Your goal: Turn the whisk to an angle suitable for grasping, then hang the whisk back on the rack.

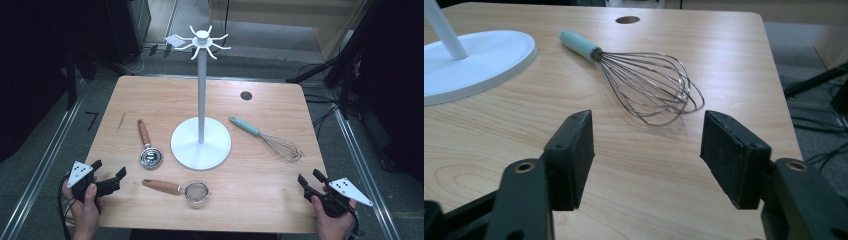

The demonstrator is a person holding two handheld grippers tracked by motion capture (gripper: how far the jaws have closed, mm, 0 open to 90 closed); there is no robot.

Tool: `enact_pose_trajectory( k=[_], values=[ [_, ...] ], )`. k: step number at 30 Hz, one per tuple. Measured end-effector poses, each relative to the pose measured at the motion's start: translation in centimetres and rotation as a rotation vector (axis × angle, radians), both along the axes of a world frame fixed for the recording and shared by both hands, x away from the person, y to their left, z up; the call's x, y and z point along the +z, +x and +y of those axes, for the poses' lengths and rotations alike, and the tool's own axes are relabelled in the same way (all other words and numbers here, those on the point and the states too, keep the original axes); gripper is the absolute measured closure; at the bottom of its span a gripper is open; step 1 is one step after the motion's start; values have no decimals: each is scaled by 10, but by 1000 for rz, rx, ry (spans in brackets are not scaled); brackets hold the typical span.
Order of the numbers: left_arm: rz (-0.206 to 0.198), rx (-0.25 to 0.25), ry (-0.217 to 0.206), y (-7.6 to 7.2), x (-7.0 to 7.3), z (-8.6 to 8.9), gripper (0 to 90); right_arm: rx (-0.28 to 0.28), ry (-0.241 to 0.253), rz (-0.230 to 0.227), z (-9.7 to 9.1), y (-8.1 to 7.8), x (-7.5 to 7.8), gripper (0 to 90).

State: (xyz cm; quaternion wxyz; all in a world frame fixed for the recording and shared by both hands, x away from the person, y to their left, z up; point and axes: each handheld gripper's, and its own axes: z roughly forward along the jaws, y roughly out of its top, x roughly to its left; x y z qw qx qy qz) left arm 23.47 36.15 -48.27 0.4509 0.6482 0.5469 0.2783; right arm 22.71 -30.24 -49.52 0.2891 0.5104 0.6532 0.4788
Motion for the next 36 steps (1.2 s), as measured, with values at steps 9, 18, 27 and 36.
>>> enact_pose_trajectory(
  k=[9,18,27,36],
  values=[
    [6,0,-21,1,0,2,40,89,-113,95,16,15,15,362],
    [3,0,-26,0,0,2,40,261,-292,220,45,34,33,259],
    [10,-7,-18,1,0,2,40,327,-370,247,61,53,47,327],
    [2,-7,-28,1,0,2,40,359,-443,268,68,67,59,328]
  ],
)
